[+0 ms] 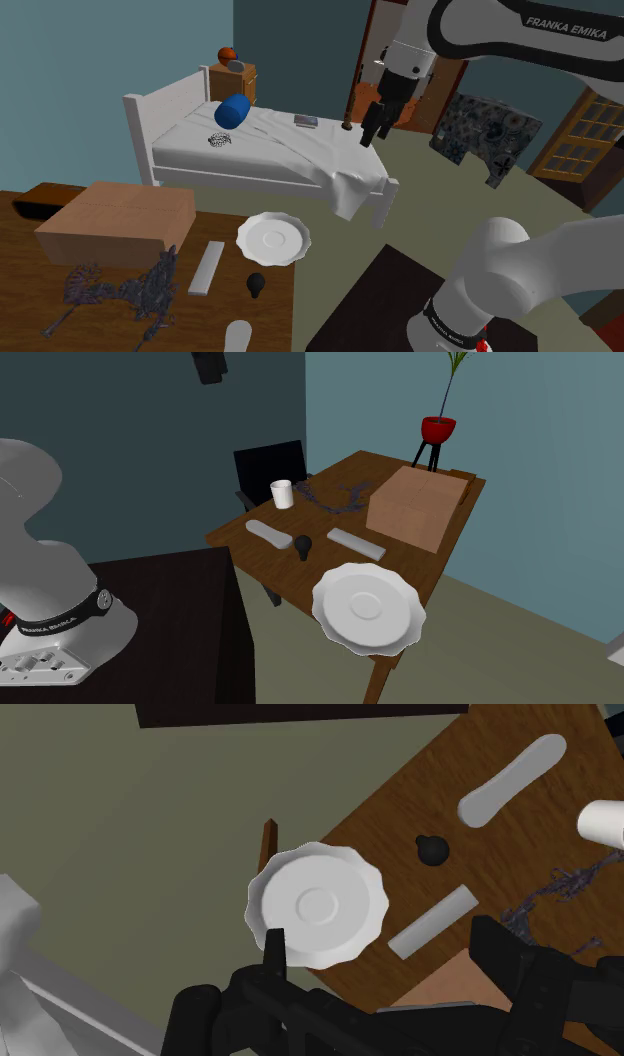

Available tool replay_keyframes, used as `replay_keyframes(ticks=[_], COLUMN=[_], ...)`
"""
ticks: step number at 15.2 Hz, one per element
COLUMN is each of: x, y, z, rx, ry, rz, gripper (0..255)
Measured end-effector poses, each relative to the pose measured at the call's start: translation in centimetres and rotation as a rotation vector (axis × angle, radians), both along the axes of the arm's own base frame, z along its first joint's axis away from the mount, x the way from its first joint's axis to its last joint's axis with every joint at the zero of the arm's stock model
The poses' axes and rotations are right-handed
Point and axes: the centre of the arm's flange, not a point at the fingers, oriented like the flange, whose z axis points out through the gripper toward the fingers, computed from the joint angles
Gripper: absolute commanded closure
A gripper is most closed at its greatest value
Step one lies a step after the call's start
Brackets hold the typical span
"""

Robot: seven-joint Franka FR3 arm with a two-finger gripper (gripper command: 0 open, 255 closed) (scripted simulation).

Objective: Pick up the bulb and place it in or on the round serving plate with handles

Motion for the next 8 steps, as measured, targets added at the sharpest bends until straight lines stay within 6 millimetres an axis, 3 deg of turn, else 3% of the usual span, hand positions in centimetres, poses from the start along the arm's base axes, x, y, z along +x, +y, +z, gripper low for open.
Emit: replay_keyframes(ticks=[3, 8], x=[0.5, 2.3], y=[0.3, 1.0], z=[-1.6, -7.4], rx=[0.012, 0.058], ry=[0.001, 0.001], rz=[0.002, 0.01], gripper=[0, 0])
